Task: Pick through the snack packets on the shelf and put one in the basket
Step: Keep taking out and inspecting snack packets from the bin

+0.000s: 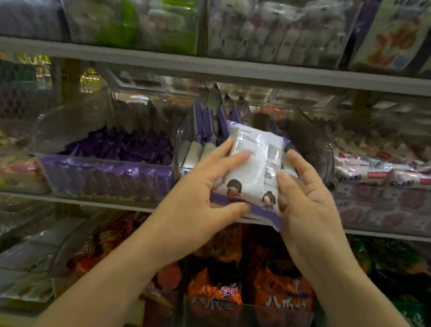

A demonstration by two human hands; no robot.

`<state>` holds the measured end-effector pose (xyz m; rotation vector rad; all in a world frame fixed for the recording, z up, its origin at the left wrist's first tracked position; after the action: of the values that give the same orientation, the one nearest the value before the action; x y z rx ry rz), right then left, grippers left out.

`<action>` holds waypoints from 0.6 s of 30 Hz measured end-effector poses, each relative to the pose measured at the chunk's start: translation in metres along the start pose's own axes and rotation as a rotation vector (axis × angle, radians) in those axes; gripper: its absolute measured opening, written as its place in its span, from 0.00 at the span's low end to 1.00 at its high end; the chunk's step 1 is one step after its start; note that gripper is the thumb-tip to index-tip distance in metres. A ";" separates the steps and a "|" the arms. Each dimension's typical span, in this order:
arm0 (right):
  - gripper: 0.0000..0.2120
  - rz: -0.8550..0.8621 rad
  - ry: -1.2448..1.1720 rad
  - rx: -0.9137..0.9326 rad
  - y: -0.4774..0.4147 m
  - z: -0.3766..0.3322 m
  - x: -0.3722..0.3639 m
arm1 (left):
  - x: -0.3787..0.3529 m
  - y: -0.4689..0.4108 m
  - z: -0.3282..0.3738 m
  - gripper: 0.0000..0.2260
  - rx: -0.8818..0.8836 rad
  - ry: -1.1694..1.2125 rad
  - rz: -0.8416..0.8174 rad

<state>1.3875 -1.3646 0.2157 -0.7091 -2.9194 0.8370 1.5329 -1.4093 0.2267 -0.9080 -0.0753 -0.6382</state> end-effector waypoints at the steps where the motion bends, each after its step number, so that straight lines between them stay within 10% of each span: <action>1: 0.17 -0.030 0.086 0.001 -0.007 -0.004 -0.002 | 0.004 -0.004 0.005 0.30 -0.013 -0.043 0.009; 7: 0.18 -0.239 0.894 0.159 -0.046 -0.031 -0.007 | 0.037 -0.037 0.022 0.21 -0.080 -0.298 0.074; 18: 0.13 -0.059 1.767 0.214 -0.152 -0.045 0.028 | 0.006 -0.163 -0.010 0.19 -0.027 -0.762 -0.159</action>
<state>1.3052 -1.4445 0.3285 -0.7080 -1.2217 0.1757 1.4468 -1.4926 0.3383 -1.1379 -0.8281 -0.4089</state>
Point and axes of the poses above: each hand's wrist, its own y-axis away from the middle knuckle, its own x-axis out of the back of the hand, z = x × y, the point moved 6 cm from there along -y, towards the middle knuckle, and after that the axes turned 14 degrees about y, right-handed, at the moved point
